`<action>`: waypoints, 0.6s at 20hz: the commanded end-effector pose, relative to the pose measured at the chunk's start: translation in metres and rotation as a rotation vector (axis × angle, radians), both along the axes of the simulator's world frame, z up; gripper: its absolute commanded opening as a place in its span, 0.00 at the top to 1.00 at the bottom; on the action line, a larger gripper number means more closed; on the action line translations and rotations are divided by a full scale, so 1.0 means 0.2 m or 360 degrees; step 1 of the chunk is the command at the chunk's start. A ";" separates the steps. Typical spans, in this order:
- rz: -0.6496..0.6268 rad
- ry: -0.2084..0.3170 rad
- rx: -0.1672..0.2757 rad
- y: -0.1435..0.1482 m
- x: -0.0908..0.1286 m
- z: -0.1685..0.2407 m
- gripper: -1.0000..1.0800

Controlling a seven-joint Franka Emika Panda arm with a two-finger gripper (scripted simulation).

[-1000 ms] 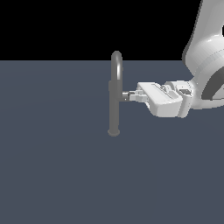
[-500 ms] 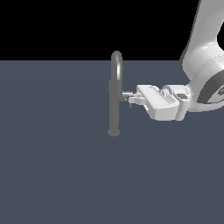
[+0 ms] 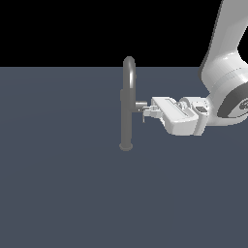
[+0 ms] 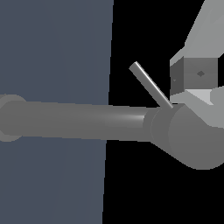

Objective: Turn on the faucet by rotating a designated handle.

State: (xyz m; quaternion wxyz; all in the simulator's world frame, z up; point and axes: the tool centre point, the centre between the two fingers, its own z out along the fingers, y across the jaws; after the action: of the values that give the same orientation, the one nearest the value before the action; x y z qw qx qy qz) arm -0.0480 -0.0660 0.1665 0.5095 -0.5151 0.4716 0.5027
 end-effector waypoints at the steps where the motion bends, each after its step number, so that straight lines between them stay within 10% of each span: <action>1: -0.0042 0.0073 -0.0040 0.03 0.04 -0.22 1.00; 12: -0.0038 0.0046 -0.0032 0.01 0.15 -0.18 1.00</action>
State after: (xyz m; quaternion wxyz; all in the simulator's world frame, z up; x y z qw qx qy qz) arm -0.0331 -0.0744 0.1338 0.5015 -0.5021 0.4929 0.5034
